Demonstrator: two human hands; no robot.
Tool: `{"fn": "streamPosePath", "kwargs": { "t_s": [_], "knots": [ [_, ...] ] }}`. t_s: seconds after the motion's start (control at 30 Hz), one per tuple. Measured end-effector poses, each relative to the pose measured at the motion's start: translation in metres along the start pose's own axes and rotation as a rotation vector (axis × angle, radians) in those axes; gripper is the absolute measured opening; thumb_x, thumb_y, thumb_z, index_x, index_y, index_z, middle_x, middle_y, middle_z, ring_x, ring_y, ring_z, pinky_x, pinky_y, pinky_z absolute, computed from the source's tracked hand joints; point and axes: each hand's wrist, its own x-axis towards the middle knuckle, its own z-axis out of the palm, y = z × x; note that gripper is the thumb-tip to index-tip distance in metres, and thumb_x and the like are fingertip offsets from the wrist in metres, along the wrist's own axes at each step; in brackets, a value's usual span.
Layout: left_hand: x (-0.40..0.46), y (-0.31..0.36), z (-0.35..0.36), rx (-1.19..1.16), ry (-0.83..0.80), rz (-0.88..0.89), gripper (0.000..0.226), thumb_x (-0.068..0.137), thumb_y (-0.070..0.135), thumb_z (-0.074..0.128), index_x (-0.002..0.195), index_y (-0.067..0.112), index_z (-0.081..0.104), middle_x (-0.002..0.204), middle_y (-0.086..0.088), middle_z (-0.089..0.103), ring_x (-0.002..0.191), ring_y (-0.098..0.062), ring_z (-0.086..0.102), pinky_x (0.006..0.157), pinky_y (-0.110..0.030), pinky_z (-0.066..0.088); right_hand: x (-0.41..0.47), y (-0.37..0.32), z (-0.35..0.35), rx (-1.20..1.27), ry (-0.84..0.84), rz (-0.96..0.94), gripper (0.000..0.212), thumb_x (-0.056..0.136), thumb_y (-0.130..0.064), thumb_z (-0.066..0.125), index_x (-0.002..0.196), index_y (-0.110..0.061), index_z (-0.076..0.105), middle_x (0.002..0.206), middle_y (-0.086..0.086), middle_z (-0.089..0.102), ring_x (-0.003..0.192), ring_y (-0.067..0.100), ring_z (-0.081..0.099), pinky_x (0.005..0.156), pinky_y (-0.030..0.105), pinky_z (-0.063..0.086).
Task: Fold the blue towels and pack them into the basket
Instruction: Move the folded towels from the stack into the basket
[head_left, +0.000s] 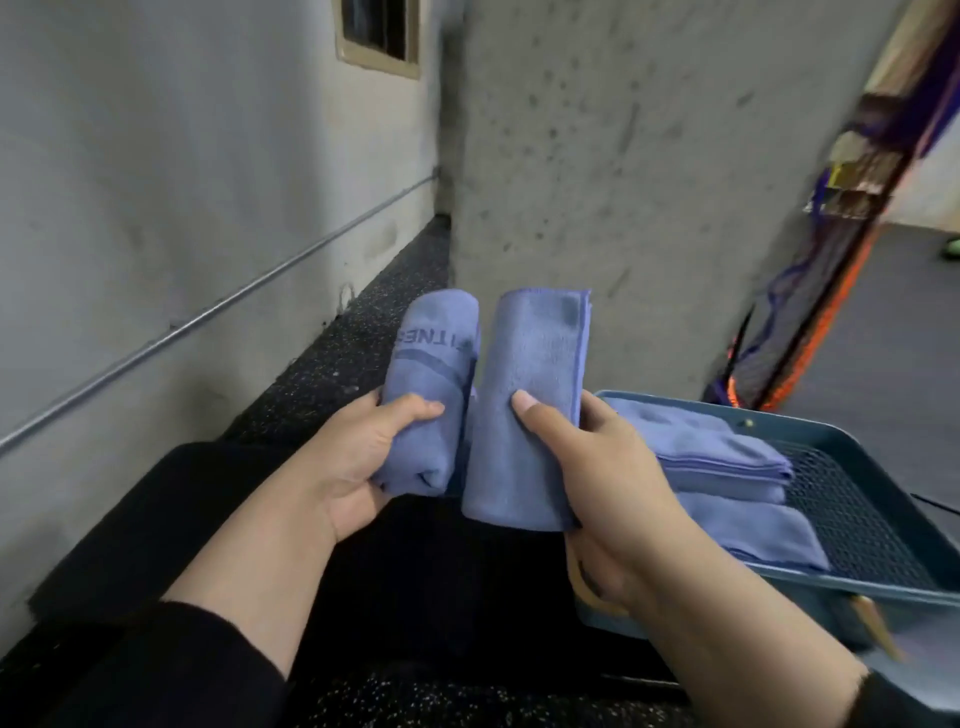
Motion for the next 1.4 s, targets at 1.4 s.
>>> {"fn": "streamPosePath", "kwargs": {
  "t_s": [1.4],
  "knots": [
    [0.042, -0.021, 0.132, 0.107, -0.047, 0.178, 0.032, 0.089, 0.0, 0.063, 0.12, 0.007, 0.064, 0.092, -0.006, 0.073, 0.075, -0.015, 0.069, 0.059, -0.023, 0.055, 0.04, -0.024, -0.22, -1.658, -0.319, -0.747, 0.057, 0.094, -0.053, 0.052, 0.146, -0.034, 0.04, 0.163, -0.006, 0.026, 0.153, 0.018, 0.019, 0.122, 0.052, 0.02]
  ]
}}
